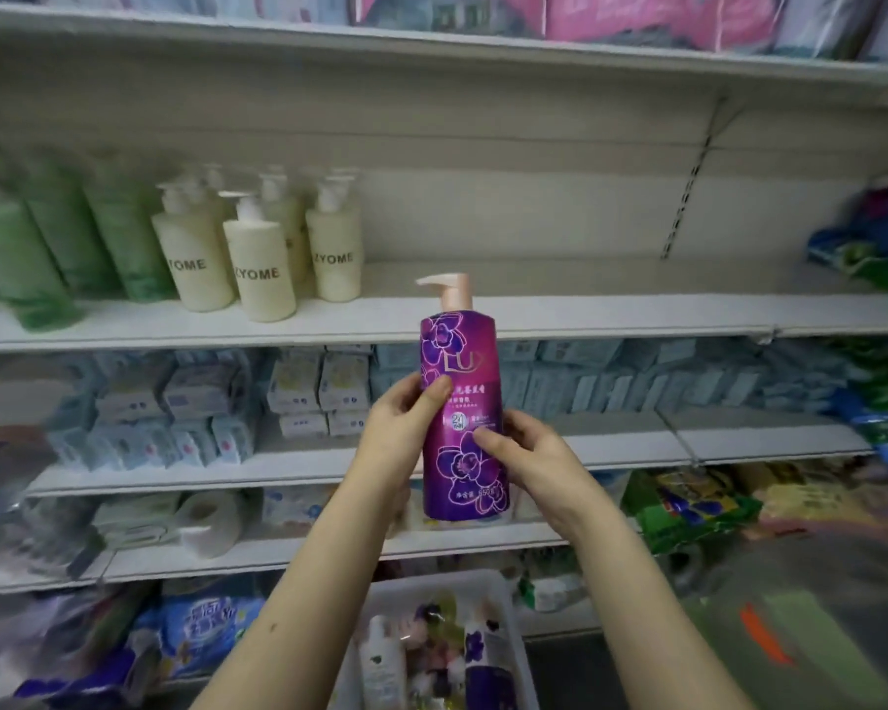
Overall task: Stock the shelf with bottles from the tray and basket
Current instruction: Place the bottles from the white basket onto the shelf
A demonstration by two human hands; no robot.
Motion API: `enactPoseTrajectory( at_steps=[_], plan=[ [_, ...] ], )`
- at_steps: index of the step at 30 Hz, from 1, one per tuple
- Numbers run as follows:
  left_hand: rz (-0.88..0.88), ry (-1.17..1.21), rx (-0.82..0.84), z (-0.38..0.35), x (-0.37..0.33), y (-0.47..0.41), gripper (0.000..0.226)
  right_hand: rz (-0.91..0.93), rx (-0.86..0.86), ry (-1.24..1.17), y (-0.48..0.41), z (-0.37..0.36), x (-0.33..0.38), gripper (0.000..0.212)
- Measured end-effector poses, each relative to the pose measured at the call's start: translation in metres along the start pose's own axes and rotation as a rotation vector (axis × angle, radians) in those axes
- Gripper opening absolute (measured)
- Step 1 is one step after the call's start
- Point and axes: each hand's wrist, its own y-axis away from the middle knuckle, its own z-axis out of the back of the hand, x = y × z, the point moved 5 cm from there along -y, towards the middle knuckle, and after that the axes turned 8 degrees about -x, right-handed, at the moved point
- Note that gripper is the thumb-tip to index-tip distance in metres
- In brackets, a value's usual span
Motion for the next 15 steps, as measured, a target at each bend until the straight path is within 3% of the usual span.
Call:
enactPoseTrajectory(
  at_steps=[5, 15],
  plan=[
    [-0.065, -0.028, -0.024, -0.01, -0.021, -0.013, 0.017, 0.066, 0.058, -0.079, -0.02, 0.005, 0.023, 0.061],
    [-0.185, -0.094, -0.215, 0.032, -0.05, -0.023, 0.038, 0.097, 0.091, -0.175, -0.046, -0.009, 0.044, 0.064]
  ],
)
